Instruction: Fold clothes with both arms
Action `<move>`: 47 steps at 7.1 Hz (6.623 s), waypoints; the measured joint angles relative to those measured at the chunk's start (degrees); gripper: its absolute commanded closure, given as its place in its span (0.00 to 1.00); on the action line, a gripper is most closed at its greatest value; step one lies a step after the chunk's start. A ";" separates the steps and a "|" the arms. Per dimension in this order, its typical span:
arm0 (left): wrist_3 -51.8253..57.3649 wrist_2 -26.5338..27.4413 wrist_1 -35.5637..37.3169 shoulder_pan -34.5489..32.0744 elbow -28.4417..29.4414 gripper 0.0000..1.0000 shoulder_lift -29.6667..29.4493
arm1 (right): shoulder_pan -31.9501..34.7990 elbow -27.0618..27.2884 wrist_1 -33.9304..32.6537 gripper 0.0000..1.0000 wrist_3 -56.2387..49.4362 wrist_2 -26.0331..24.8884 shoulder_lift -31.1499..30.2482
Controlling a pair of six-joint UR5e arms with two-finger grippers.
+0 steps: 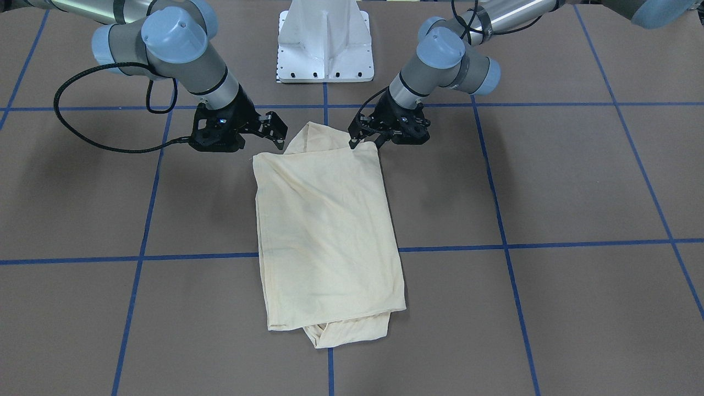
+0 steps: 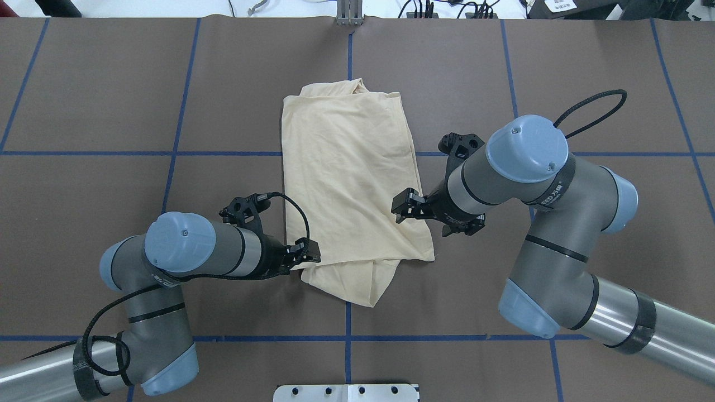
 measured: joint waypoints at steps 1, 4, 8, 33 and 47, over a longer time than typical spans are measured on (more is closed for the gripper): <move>0.02 0.00 0.02 0.00 0.04 0.21 -0.03 | 0.08 0.00 0.00 0.00 0.00 0.06 -0.01; 0.06 0.00 0.37 -0.10 0.27 0.21 0.02 | 0.35 0.02 0.00 0.00 0.00 0.23 -0.01; 0.07 0.00 0.58 -0.30 0.35 0.68 0.04 | 0.90 0.00 -0.05 0.00 0.00 0.41 0.07; 0.13 0.97 2.15 -0.97 -0.54 1.00 -0.08 | -11.43 -11.06 -7.14 0.11 17.66 -13.90 8.79; 0.13 0.88 2.15 -0.79 -0.54 1.00 -0.31 | -10.38 -10.64 -7.30 1.00 20.74 -13.39 9.02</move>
